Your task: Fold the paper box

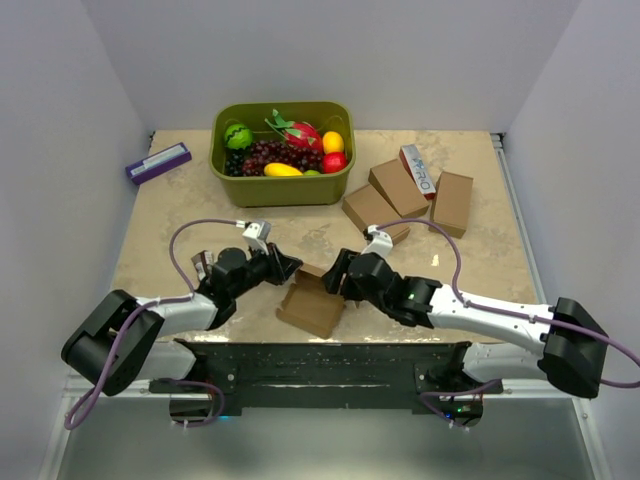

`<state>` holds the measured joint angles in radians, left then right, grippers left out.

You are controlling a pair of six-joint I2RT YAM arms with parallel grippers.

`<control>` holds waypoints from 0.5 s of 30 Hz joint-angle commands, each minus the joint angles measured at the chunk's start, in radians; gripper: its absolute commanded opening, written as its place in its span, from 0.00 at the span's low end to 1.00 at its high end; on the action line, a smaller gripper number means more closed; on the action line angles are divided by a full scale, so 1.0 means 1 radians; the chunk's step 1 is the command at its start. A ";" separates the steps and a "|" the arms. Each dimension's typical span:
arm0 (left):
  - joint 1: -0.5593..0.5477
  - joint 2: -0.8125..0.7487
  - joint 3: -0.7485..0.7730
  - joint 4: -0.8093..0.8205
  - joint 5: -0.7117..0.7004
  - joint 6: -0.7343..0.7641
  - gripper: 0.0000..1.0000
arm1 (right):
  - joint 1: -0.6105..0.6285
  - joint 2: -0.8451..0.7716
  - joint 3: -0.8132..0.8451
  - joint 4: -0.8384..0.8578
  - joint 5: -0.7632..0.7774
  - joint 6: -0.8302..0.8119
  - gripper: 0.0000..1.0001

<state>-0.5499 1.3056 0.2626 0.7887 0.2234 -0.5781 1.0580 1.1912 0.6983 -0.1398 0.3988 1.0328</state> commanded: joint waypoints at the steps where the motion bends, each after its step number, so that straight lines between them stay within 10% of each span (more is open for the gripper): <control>1: 0.005 0.011 -0.043 -0.085 -0.036 0.066 0.21 | -0.027 -0.019 -0.025 0.022 -0.011 0.038 0.63; 15: 0.004 0.012 -0.056 -0.082 -0.041 0.075 0.20 | -0.053 0.022 -0.075 0.098 -0.005 0.056 0.61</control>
<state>-0.5503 1.3048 0.2481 0.8143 0.2203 -0.5564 1.0134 1.1999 0.6338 -0.1108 0.3935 1.0676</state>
